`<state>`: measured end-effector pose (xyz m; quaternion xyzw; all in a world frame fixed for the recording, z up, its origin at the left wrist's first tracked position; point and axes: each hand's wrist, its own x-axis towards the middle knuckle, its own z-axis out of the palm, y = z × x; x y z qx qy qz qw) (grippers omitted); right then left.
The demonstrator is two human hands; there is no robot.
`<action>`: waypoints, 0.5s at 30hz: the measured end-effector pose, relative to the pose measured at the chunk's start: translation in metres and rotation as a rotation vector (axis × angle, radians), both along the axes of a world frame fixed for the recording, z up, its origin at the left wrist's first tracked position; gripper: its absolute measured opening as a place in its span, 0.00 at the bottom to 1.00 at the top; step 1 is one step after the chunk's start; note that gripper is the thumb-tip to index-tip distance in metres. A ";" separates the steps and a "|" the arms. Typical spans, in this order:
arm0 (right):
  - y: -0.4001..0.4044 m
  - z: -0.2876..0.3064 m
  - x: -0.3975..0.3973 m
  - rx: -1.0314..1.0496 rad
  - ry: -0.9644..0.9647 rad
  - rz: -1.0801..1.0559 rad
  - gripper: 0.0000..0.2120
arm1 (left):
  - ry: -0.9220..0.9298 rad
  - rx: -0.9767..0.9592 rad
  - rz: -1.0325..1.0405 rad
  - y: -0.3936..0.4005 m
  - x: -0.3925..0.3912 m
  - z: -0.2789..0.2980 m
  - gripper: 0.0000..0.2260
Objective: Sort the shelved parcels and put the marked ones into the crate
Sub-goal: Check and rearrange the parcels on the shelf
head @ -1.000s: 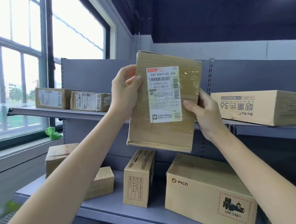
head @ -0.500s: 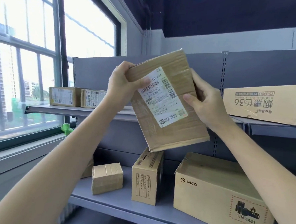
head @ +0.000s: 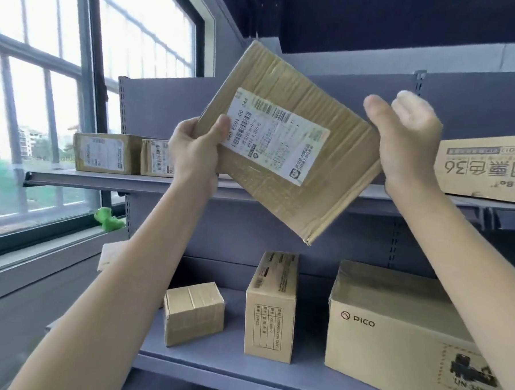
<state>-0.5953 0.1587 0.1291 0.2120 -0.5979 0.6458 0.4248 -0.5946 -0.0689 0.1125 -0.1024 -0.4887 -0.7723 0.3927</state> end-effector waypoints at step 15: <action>-0.084 0.000 -0.074 0.166 0.016 -0.146 0.08 | -0.075 -0.526 0.098 -0.085 -0.076 0.005 0.14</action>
